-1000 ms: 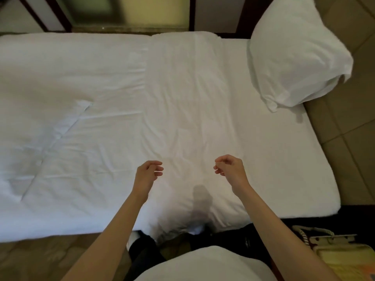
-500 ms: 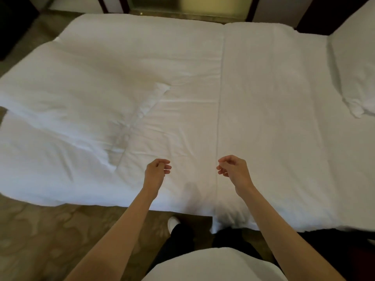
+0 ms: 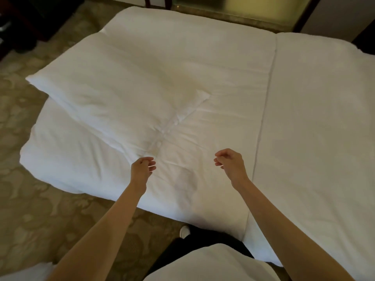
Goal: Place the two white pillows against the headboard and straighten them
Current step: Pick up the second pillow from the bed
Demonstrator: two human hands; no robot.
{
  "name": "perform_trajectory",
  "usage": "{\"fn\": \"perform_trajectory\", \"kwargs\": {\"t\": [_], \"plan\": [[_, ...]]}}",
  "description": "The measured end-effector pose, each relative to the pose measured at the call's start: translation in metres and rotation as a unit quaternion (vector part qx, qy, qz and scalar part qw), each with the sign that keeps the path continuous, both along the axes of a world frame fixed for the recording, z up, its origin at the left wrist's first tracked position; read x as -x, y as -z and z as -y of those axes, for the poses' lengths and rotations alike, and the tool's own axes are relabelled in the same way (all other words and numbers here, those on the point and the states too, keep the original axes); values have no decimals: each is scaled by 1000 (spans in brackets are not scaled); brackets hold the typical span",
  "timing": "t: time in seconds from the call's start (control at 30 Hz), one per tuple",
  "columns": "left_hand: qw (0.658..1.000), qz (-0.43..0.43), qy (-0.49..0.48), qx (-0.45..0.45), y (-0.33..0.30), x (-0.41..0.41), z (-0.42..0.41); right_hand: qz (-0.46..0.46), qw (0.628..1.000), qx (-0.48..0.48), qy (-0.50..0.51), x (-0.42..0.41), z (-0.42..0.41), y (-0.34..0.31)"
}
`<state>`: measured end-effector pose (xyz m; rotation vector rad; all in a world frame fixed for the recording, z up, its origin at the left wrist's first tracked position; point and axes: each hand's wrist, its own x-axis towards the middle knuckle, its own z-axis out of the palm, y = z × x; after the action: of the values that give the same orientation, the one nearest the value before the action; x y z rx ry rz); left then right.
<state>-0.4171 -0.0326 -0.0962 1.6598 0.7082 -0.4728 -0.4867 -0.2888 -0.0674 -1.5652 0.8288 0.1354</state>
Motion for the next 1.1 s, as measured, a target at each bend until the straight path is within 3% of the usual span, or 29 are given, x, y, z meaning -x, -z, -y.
{"fn": "perform_trajectory", "kwargs": {"t": [0.3, 0.57, 0.77, 0.9, 1.1], "plan": [[981, -45, -179, 53, 6, -88, -49, -20, 997, 40, -70, -116, -33, 15], [968, -100, -210, 94, 30, -207, -120, -14, 984, 140, -109, -265, -97, 37], [969, -126, -214, -5, 54, -302, -170, -15, 965, 214, -154, -387, -135, 52], [961, -143, -237, -18, 70, -359, -189, -21, 952, 246, -179, -468, -142, 63], [957, -183, -189, -122, 97, -417, -196, -122, 911, 310, -242, -571, -158, 96]]}}
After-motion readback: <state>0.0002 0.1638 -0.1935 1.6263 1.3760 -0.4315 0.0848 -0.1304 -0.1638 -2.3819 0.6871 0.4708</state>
